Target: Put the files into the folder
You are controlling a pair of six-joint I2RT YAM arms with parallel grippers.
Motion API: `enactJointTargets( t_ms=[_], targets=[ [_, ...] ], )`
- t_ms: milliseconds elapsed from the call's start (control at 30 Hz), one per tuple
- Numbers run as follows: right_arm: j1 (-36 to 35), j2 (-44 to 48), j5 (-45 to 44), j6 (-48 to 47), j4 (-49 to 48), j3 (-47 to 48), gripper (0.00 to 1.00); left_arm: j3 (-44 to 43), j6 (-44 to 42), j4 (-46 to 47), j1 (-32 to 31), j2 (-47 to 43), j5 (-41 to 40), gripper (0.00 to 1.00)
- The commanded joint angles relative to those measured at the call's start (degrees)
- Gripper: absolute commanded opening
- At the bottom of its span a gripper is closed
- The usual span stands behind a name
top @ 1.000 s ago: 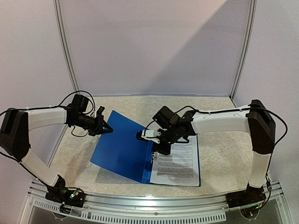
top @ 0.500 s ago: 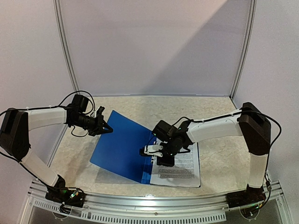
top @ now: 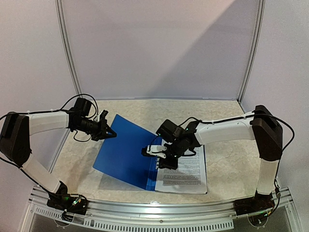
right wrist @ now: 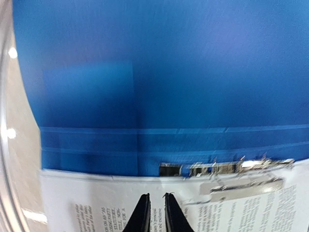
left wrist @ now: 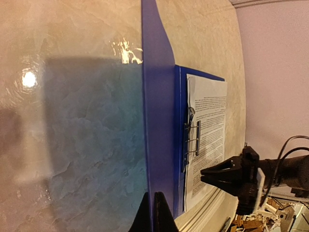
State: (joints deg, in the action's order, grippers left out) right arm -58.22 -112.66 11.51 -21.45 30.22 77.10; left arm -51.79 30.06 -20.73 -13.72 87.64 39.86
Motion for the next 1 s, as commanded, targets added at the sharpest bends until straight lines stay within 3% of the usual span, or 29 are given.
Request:
enactJointTargets(
  t_ms=[0, 133, 233, 333, 467, 633, 667, 733, 900, 967],
  targets=[
    [2.3, 3.6, 5.7, 3.8, -3.1, 3.8, 0.13, 0.0, -0.5, 0.3, 0.3, -1.0, -0.9, 0.00],
    [5.9, 5.0, 6.2, 9.3, -5.4, 4.5, 0.16, 0.0, -0.4, 0.4, 0.3, -0.9, -0.8, 0.00],
    [7.2, 3.9, 0.0, 12.9, -3.9, 5.3, 0.17, 0.0, -0.3, 0.6, 0.3, -0.7, -0.7, 0.00],
    [7.5, 0.7, -5.4, 14.6, -1.0, 7.3, 0.24, 0.1, -0.2, 0.6, 0.3, -0.6, -0.7, 0.00],
    [7.8, -2.2, -4.5, 15.6, 1.6, 9.0, 0.28, 0.1, -0.3, 0.5, 0.3, -0.7, -1.0, 0.00],
    [3.5, 4.9, -5.0, 7.8, -3.5, -2.1, 0.48, 0.2, -0.2, 0.7, 0.3, -0.5, -0.8, 0.00],
    [2.2, 7.7, -4.8, 6.0, -4.5, -4.2, 0.56, 0.2, -0.1, 0.8, 0.3, -0.5, -0.8, 0.00],
    [0.7, 11.0, -3.9, 3.3, -5.3, -7.8, 0.85, 0.2, -0.1, 0.9, 0.2, -0.6, -0.7, 0.00],
    [0.1, 11.8, -8.1, 5.4, -4.9, -8.1, 0.87, 0.2, 0.0, 1.0, 0.2, -0.8, -0.8, 0.00],
    [1.7, 10.6, -4.3, 8.5, -4.9, -4.4, 0.86, 0.3, 0.0, 1.0, 0.2, -0.9, -1.0, 0.00]
  ],
)
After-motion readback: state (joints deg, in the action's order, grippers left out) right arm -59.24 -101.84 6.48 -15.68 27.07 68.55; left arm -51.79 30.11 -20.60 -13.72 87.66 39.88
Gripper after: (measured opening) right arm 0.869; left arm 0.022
